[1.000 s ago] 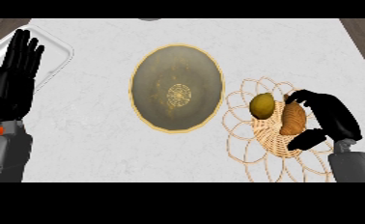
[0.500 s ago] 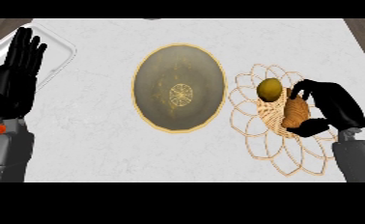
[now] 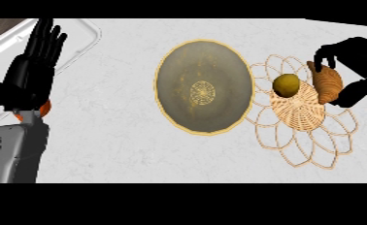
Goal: Pick the croissant from the placemat and place it in the bowl
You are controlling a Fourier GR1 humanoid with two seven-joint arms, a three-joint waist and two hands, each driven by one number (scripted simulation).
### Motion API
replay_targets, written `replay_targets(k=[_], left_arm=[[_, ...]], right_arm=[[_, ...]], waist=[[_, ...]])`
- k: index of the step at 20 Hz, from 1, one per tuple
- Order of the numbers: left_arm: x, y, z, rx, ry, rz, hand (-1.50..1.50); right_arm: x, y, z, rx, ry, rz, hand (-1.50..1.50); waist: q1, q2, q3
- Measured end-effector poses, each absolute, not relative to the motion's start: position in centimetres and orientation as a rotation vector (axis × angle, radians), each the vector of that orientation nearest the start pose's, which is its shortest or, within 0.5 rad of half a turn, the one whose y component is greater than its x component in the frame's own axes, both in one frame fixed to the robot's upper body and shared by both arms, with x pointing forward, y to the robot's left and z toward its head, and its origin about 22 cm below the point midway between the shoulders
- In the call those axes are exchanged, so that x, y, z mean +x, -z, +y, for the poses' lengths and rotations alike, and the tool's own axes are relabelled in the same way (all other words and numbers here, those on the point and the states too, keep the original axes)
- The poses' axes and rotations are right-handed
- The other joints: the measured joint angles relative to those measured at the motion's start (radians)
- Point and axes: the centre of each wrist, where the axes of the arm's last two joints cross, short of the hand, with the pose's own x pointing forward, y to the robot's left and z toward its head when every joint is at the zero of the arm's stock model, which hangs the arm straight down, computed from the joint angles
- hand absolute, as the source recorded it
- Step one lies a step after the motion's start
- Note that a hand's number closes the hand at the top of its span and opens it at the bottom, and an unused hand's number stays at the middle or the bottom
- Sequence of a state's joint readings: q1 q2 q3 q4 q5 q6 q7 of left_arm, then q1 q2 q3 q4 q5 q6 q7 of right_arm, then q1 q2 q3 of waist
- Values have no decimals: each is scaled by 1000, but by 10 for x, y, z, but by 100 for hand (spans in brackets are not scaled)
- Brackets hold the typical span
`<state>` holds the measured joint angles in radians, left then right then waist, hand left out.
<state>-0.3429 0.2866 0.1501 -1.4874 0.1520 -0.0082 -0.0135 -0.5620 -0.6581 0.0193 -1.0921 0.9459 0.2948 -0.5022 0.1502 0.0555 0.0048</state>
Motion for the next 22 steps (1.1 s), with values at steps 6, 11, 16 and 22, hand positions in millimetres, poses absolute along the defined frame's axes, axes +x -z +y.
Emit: replay_targets(k=[6, 11, 16, 22], left_arm=[[320, -97, 290, 106, 71, -1846, 0], [323, -97, 288, 111, 65, -1843, 0], [323, -96, 291, 122, 56, -1836, 0], [321, -93, 295, 150, 39, -1825, 0]], right_arm=[[386, -189, -393, -734, -1604, -1579, 150], [400, -226, -399, -663, -1547, -1775, 150], [415, -254, -389, -579, -1456, -1932, 150], [431, -278, -365, -406, -1360, -2033, 150]], waist=[[2, -2, 1], [-11, -8, 0], [-21, -16, -2], [-44, -29, -4]])
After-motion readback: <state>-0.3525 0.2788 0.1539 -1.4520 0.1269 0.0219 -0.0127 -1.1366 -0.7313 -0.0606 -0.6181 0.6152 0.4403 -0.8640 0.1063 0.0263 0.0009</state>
